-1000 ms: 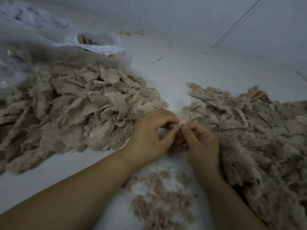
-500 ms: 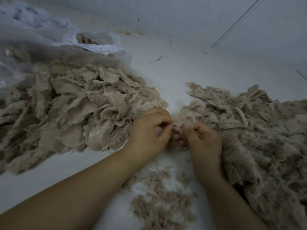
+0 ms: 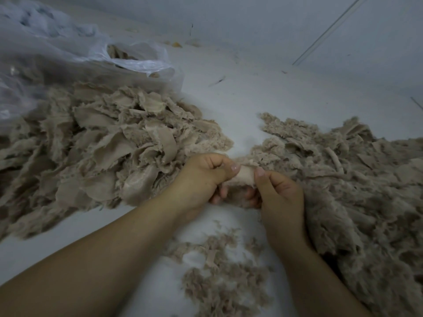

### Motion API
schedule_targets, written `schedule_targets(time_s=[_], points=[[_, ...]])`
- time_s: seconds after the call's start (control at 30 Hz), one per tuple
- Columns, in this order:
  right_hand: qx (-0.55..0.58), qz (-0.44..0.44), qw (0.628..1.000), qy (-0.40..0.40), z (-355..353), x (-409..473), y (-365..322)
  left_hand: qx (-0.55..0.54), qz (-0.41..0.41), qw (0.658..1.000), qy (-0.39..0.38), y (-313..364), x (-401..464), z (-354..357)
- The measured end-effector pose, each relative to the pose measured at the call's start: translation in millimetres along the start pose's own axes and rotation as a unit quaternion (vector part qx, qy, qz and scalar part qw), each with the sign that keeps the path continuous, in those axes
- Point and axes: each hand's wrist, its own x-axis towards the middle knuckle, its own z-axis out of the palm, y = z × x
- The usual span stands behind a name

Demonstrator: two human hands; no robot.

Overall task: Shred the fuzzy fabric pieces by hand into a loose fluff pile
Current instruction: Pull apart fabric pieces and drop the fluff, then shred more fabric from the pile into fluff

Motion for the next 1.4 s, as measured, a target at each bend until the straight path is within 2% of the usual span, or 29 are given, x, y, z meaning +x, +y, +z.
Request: schedule_targets(time_s=[0.1, 0.2, 0.3, 0.4, 0.47, 0.53, 0.6, 0.63, 0.7, 0.73, 0.77, 0.8, 0.83, 0.9, 0.93, 1.0, 1.03, 1.13, 1.23, 1.3, 1.33, 1.4], points=[[0.004, 0.017, 0.999, 0.037, 1.9, 1.9, 2.1, 0.007, -0.004, 1.0, -0.024, 1.2, -0.7, -2.2], [0.019, 0.021, 0.999, 0.018, 1.8, 1.8, -0.2, 0.018, 0.004, 0.999, -0.035, 0.2, -0.9, -0.8], [-0.003, 0.02, 1.0, -0.007, 1.6, 2.3, 0.0, -0.067, 0.011, 0.998, 0.001, 4.8, 0.5, 1.6], [0.003, 0.023, 1.0, 0.02, 2.1, 4.6, 1.3, -0.199, 0.092, 0.973, 0.073, 14.0, 6.8, -6.0], [0.016, 0.02, 0.999, 0.044, 2.2, 5.4, 1.4, -0.239, 0.127, 0.958, 0.095, 11.5, 12.6, -13.1], [0.018, 0.014, 0.998, 0.058, 2.3, 5.8, 2.0, -0.167, 0.137, 0.974, 0.073, 3.3, 12.0, -14.3], [0.017, 0.009, 0.998, 0.062, 2.4, 5.9, 3.1, 0.034, 0.152, 0.986, 0.053, -4.7, 8.2, -10.3], [0.018, 0.009, 0.998, 0.064, 2.1, 6.3, 3.9, 0.157, 0.163, 0.973, 0.043, -8.1, 7.3, -8.4], [0.021, 0.01, 0.997, 0.068, 1.5, 6.9, 4.7, 0.374, 0.181, 0.91, -0.003, -11.0, 6.1, -3.8], [0.018, 0.009, 0.997, 0.068, 1.5, 7.1, 4.8, 0.443, 0.19, 0.875, -0.032, -11.9, 5.2, -2.1], [0.011, 0.008, 0.998, 0.069, 1.4, 7.5, 5.7, 0.475, 0.2, 0.855, -0.052, -13.5, 4.7, -0.6], [-0.001, 0.009, 0.998, 0.066, 1.0, 7.8, 6.8, 0.47, 0.208, 0.856, -0.056, -15.0, 3.9, 2.0], [-0.017, 0.012, 0.998, 0.06, 1.1, 8.2, 8.3, 0.429, 0.211, 0.877, -0.039, -15.0, 2.6, 3.4], [-0.057, 0.024, 0.997, 0.039, 1.0, 8.6, 11.0, 0.264, 0.192, 0.945, 0.02, -11.9, 1.5, 4.1], [-0.076, 0.027, 0.996, 0.032, 1.2, 8.6, 12.1, 0.177, 0.178, 0.967, 0.053, -9.9, 2.2, 3.5], [-0.094, 0.03, 0.995, 0.028, 1.9, 8.5, 13.0, 0.06, 0.163, 0.978, 0.116, -6.1, 4.0, -0.1], [-0.093, 0.031, 0.995, 0.026, 2.2, 8.3, 12.8, 0.044, 0.164, 0.976, 0.134, -4.7, 4.7, -1.7], [-0.072, 0.022, 0.997, 0.014, 1.7, 7.4, 11.2, 0.122, 0.214, 0.959, 0.138, -3.4, 0.4, 0.1], [-0.057, -0.013, 0.998, -0.03, 0.9, 5.0, 7.8, 0.241, 0.305, 0.912, 0.128, -3.4, -4.5, 3.9], [-0.052, -0.035, 0.996, -0.065, 0.9, 3.8, 5.7, 0.297, 0.349, 0.885, 0.081, -3.5, -5.3, 6.5], [-0.053, -0.042, 0.995, -0.071, 0.6, 3.6, 5.3, 0.305, 0.356, 0.882, 0.048, -3.7, -6.0, 8.2], [-0.038, -0.036, 0.996, -0.067, -0.3, 3.5, 4.5, 0.275, 0.344, 0.898, 0.006, -5.3, -8.7, 10.0]])
